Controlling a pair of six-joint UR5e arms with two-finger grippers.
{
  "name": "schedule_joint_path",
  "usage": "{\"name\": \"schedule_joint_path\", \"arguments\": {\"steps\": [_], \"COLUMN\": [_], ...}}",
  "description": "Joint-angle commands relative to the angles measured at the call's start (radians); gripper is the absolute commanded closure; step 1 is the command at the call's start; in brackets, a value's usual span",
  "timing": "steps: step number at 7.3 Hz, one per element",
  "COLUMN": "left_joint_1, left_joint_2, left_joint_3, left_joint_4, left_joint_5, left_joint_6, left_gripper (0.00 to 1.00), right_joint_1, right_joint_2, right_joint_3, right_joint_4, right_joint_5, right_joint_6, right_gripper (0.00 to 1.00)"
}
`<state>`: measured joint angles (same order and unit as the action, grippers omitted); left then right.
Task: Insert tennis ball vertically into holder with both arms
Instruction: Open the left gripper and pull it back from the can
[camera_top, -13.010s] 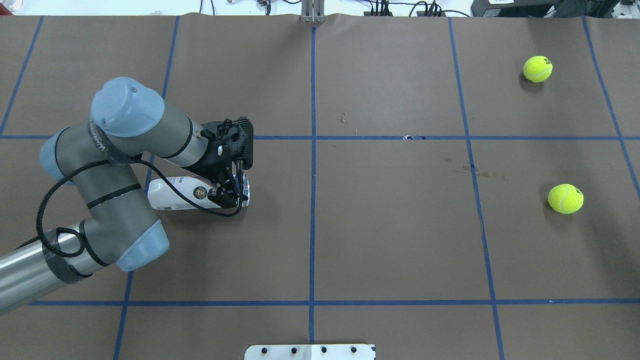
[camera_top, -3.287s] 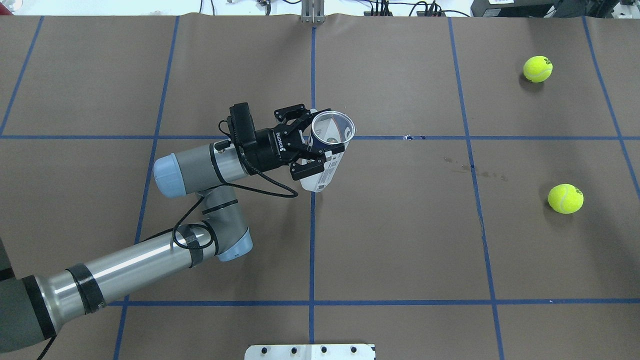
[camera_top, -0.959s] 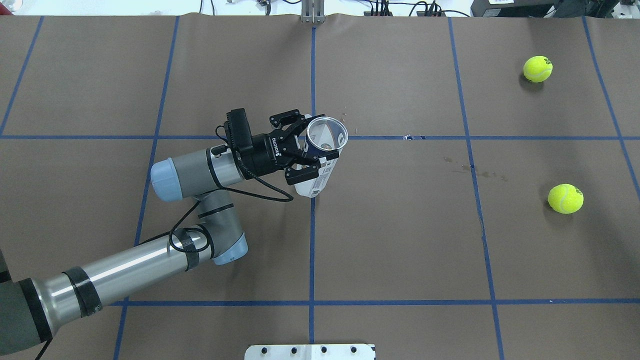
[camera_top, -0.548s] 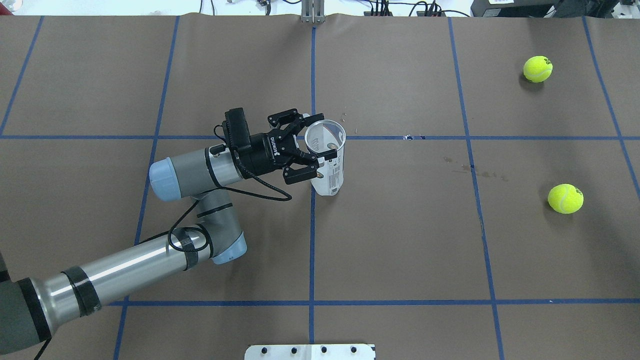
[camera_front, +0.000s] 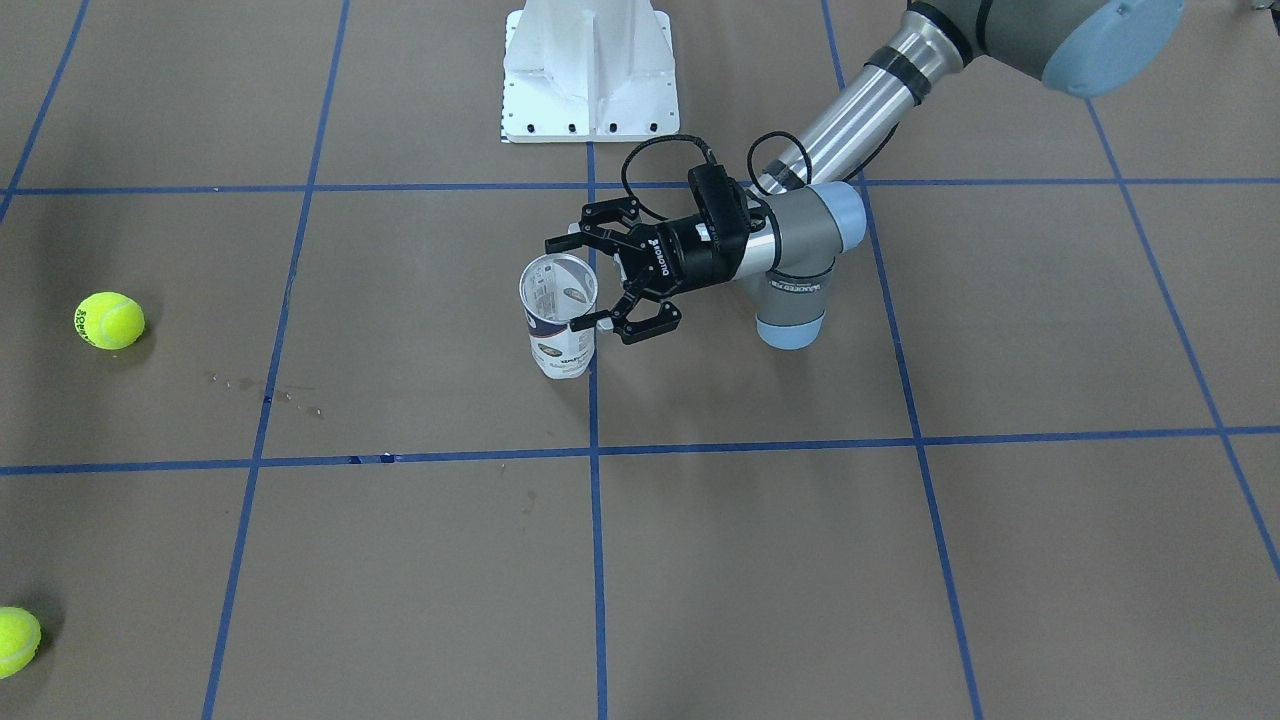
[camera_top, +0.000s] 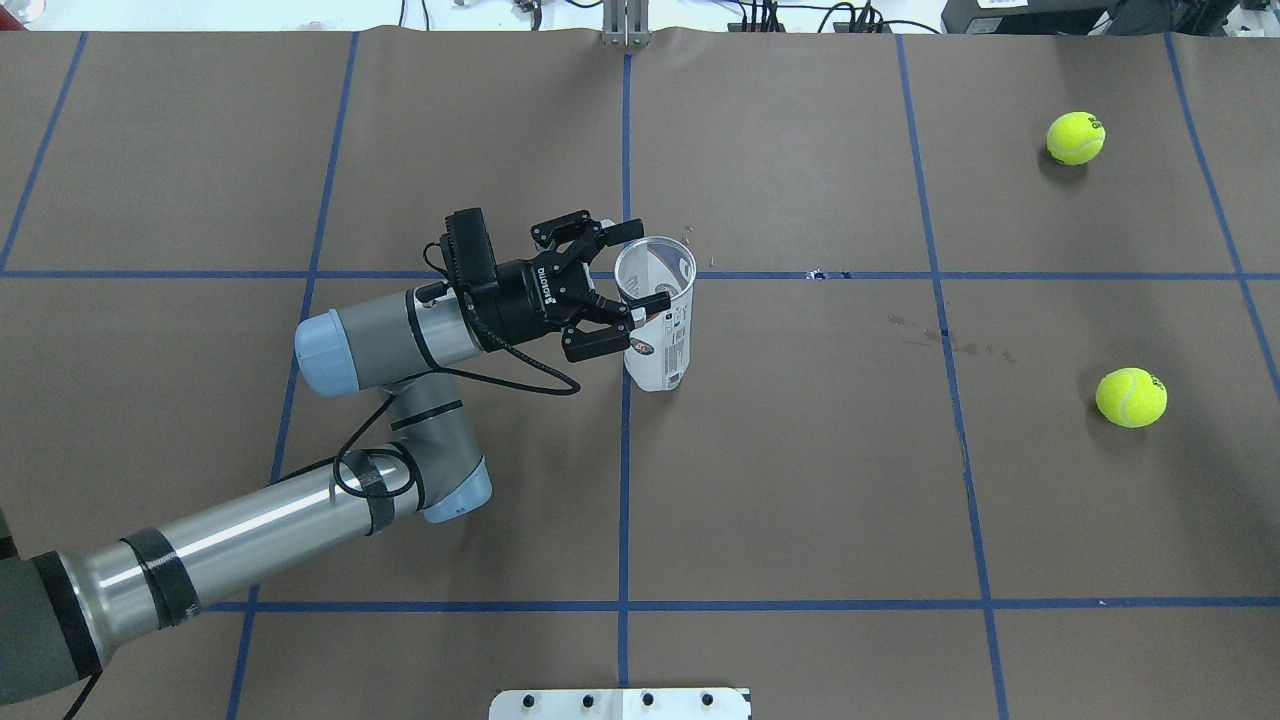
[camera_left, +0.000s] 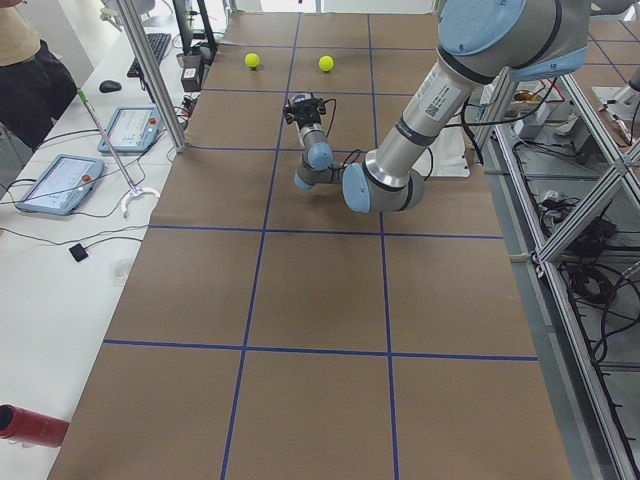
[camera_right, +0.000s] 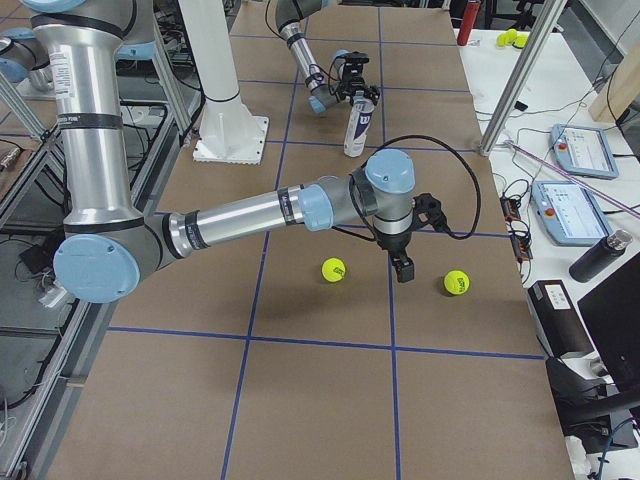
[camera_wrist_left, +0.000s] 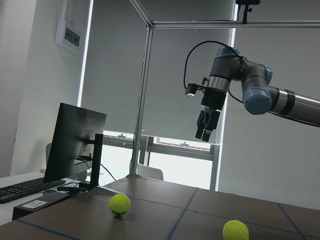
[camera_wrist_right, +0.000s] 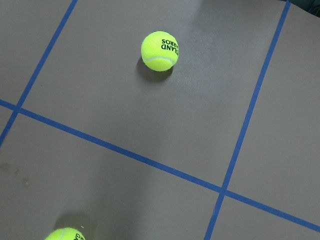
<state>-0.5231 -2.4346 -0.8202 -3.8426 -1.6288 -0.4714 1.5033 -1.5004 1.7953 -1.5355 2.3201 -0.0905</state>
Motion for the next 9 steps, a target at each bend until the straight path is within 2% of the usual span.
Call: {"name": "schedule_joint_path", "arguments": {"steps": [1,4,7,9], "left_joint_1": [0.002,0.006,0.006,-0.049], "left_joint_2": [0.0,-0.001,-0.001,0.002], "left_joint_3": [-0.004,-0.011,-0.04,-0.068], "left_joint_4": [0.0,0.002,0.008,0.058], "left_joint_5": [0.001,0.001,0.004,-0.023], "left_joint_6": [-0.015,-0.023,-0.077,-0.108], "left_gripper": [0.08,0.01,0.01,0.01], "right_joint_1": [0.0,0.0,0.0,0.0], "right_joint_2": [0.0,0.002,0.006,0.008], "right_joint_3": [-0.002,-0.004,-0.004,0.002], "right_joint_4": [0.0,0.0,0.0,0.002], "right_joint_5": [0.001,0.001,0.001,0.001], "right_joint_6": [0.0,0.002,0.002,0.034], "right_gripper": [0.01,0.01,0.01,0.01]}}
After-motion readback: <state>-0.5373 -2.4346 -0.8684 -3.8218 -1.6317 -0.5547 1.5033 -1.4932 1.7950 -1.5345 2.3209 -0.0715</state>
